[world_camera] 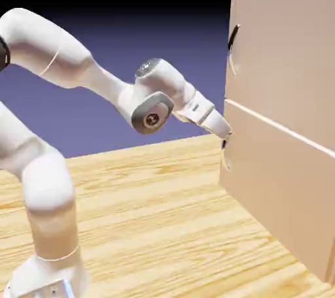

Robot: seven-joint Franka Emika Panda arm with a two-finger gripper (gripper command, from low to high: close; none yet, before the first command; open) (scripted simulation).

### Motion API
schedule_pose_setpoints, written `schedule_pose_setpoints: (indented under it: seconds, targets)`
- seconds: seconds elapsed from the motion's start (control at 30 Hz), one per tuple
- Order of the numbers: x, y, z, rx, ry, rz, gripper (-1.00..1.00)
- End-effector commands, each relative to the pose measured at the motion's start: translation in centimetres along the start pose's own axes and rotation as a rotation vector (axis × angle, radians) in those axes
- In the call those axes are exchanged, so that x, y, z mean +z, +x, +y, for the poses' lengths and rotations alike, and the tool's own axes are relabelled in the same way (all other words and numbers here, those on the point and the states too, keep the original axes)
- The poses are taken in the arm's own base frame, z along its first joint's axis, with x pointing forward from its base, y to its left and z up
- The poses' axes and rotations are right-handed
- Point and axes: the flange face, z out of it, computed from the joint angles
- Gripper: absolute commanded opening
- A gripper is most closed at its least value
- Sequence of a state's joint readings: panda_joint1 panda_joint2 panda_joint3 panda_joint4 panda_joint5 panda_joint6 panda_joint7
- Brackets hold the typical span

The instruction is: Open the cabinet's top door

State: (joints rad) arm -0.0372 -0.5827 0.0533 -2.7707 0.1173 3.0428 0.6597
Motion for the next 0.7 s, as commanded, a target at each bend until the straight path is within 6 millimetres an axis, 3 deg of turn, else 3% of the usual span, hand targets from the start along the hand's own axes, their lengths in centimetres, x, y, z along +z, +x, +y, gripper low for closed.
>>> schedule_pose_setpoints:
  seconds: [0.0, 0.33, 0.67]
  targets:
    - [-0.5, 0.7, -0.4, 0.006, 0.012, 0.018, 0.0]
    - [-5.6, 6.1, -4.0, 0.046, 0.127, 0.197, 0.0]
    - [-10.0, 8.3, -7.7, 0.062, 0.235, 0.355, 0.0]
